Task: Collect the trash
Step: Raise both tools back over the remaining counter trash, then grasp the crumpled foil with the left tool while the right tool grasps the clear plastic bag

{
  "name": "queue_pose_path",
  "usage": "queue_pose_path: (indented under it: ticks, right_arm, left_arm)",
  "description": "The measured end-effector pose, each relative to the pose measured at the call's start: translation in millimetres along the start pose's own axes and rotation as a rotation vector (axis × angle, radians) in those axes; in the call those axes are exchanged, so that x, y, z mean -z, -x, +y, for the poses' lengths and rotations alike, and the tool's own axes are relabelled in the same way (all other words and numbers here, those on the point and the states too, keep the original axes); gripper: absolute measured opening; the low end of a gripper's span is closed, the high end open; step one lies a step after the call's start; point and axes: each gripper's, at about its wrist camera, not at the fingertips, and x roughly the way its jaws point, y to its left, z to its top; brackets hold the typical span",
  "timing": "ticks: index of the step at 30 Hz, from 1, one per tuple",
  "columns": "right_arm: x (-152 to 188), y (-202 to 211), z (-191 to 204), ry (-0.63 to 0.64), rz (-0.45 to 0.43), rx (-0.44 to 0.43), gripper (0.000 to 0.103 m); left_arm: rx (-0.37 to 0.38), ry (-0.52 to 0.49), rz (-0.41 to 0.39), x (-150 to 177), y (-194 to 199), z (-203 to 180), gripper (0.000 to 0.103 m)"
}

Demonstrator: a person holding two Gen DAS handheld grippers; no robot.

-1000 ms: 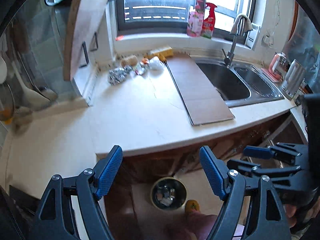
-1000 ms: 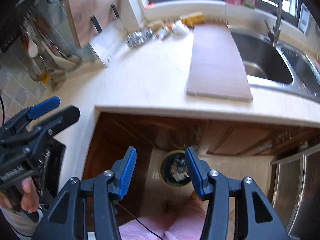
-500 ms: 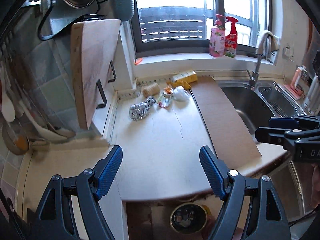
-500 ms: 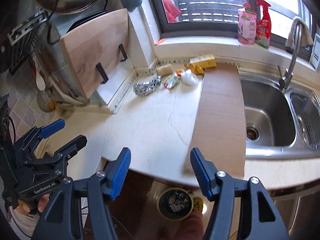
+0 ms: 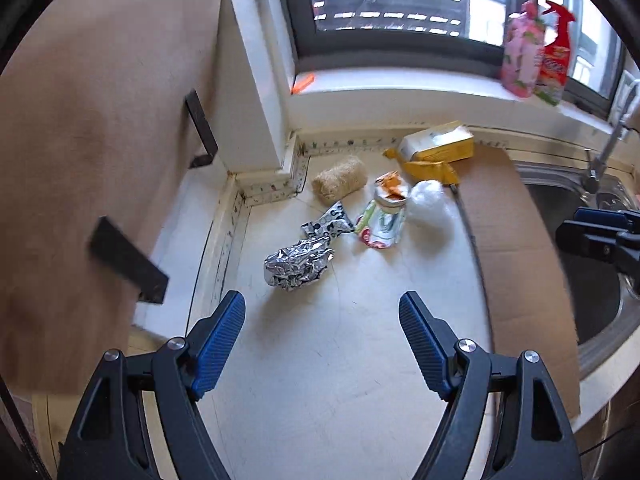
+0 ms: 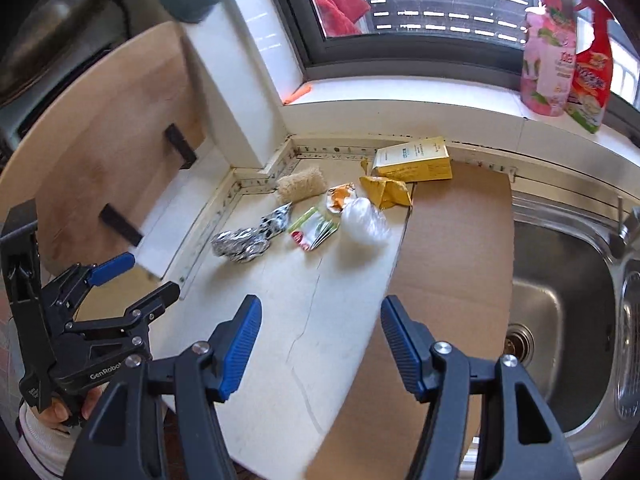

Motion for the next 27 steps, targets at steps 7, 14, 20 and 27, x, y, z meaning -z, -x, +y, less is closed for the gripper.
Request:
queue_pose_path:
  ticks: [7,14,20,27]
  right_arm:
    - [-37.8,-79.0,-34.4,-0.058,0.073,-0.044,0.062]
    - [-56.9,-135.8,-60.3,-0.116,0.128,-0.056,0.062]
    - [-63.0,-170.1,-69.7,-0.12,0.17,-0.057,0.062]
    - [-61.3,-195.9,-67.3,-0.099,0.196,-0.066,0.062]
  left_arm:
    - [-0.012,0.052,0.112,-19.5,-84.3,12.6,0.078]
    - [-0.028,0.1,0.185,-25.5,-134.2,25.9,0.078]
    - [-0.025,0.14,0.218,-22.8,-160.4,38.6,0.078]
    - [-0.005,0.155,0.248,-17.3,-179.8,43.0,0.069]
